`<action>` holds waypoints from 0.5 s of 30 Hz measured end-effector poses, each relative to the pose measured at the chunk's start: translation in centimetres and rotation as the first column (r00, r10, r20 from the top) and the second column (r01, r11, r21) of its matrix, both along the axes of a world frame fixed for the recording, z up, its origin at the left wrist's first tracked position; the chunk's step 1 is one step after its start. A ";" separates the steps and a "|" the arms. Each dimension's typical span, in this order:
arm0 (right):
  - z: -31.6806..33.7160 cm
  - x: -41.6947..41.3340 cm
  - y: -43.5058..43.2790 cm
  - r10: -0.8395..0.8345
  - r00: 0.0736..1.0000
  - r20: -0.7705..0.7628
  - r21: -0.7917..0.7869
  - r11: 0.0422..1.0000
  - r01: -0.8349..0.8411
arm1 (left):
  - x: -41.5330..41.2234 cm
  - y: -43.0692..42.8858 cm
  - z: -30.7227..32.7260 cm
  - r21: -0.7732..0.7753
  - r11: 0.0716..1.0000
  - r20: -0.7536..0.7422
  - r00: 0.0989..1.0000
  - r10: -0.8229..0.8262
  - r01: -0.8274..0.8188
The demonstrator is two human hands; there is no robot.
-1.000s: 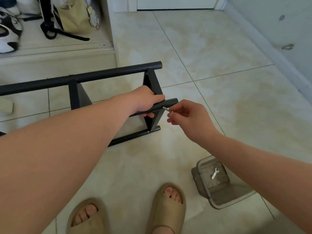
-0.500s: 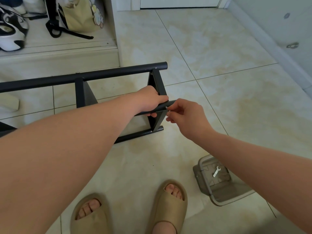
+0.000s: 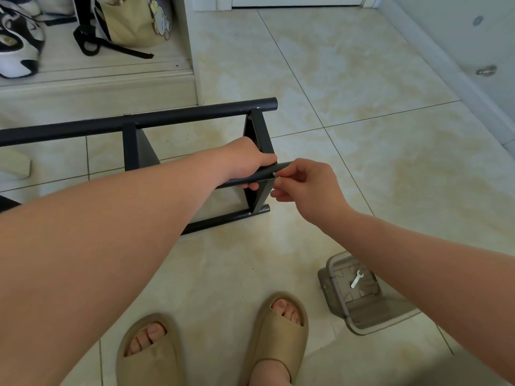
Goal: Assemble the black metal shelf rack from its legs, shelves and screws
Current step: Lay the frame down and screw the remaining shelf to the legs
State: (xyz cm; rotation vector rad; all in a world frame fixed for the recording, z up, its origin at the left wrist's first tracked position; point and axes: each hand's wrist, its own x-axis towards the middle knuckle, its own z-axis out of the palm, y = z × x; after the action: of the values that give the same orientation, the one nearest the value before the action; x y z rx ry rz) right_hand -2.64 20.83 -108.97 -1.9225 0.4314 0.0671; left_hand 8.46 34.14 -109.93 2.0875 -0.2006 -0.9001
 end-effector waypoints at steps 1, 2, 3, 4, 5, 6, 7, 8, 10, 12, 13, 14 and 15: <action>0.0 0.0 0.0 -0.016 1.000 -0.007 0.042 0.999 0.016 | 0.0 0.0 0.0 -0.001 1.000 -0.002 1.000 0.002 -0.002; 0.0 0.0 0.1 -0.029 1.000 -0.013 0.074 0.997 0.030 | -0.1 0.0 0.0 -0.003 1.000 -0.002 1.000 0.004 -0.004; 0.0 0.1 0.1 -0.031 0.999 -0.015 0.081 0.996 0.032 | -0.1 0.0 0.0 -0.004 1.000 -0.001 1.000 0.006 -0.006; -0.1 0.1 0.2 -0.021 1.000 -0.015 0.059 0.998 0.022 | -0.2 0.0 0.1 -0.001 1.000 -0.001 1.000 0.007 -0.007; -0.1 0.2 0.2 -0.003 1.000 -0.016 0.019 1.000 0.003 | -0.2 0.0 0.1 0.003 1.000 -0.003 1.000 0.009 -0.009; -0.1 0.3 0.2 0.014 1.000 -0.017 -0.020 1.000 -0.014 | -0.2 0.0 0.2 0.004 1.000 -0.006 1.000 0.011 -0.011; -0.1 0.4 0.2 0.019 1.000 -0.020 -0.039 0.999 -0.020 | -0.2 0.0 0.2 0.003 1.000 -0.007 1.000 0.014 -0.014; 0.0 0.5 0.1 0.014 1.000 -0.023 -0.035 0.999 -0.015 | -0.2 0.0 0.2 0.001 1.000 -0.006 1.000 0.017 -0.017; 0.1 0.7 0.2 -0.016 0.999 -0.037 0.039 0.999 0.017 | -0.2 0.0 0.3 -0.004 1.000 -0.009 1.000 0.026 -0.026; 0.0 0.7 0.4 -0.060 0.997 -0.058 0.136 0.988 0.067 | -0.4 0.0 0.3 -0.005 1.000 -0.016 0.999 0.029 -0.029; 0.0 0.7 0.5 -0.071 0.996 -0.062 0.155 0.985 0.080 | -0.4 0.0 0.2 -0.003 1.000 -0.016 0.999 0.027 -0.027; -0.1 0.8 0.5 -0.069 0.996 -0.063 0.150 0.986 0.078 | -0.5 0.0 0.2 -0.003 1.000 -0.016 1.000 0.027 -0.027; -0.1 0.8 0.5 -0.061 0.996 -0.062 0.135 0.988 0.069 | -0.5 0.0 0.2 -0.004 1.000 -0.016 1.000 0.027 -0.027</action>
State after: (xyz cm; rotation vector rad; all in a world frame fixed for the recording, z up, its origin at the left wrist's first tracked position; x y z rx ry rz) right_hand -1.81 21.34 -109.04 -1.7732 0.5152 0.1073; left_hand 8.00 34.13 -109.73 2.0738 -0.1650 -0.8987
